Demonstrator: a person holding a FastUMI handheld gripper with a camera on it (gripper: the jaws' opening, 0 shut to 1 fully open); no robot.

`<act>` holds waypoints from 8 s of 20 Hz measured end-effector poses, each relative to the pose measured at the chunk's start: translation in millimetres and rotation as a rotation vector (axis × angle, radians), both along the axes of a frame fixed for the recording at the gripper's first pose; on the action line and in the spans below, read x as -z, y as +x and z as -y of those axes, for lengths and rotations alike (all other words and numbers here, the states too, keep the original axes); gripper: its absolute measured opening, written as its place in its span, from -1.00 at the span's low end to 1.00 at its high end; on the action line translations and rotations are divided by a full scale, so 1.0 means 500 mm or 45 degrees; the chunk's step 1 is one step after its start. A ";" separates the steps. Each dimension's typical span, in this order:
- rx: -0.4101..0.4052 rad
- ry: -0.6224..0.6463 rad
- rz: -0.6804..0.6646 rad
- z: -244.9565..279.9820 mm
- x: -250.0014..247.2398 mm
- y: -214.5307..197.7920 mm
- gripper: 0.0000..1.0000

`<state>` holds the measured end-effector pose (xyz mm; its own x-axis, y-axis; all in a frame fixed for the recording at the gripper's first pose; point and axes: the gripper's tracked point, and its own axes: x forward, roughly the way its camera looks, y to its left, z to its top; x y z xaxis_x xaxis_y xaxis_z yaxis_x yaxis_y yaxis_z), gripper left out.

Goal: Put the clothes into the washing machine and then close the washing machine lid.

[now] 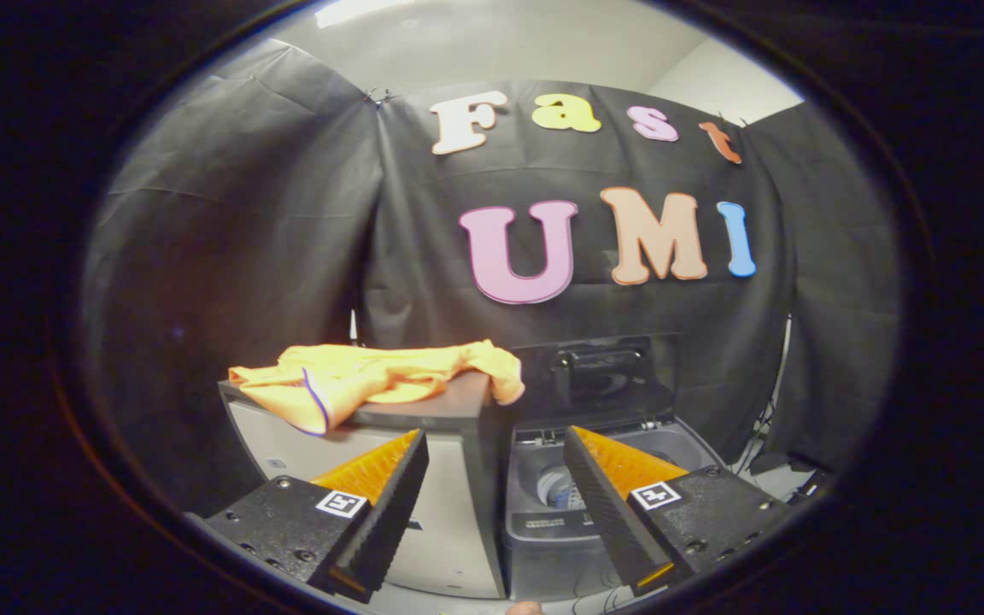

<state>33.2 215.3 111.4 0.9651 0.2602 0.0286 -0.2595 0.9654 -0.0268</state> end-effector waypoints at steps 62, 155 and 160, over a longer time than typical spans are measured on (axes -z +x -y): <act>0.030 0.009 -0.217 0.085 -0.362 0.383 -0.92; 0.357 -0.153 -0.230 0.251 -0.025 0.910 0.93; 0.388 -0.078 -0.186 0.254 -0.024 0.892 0.94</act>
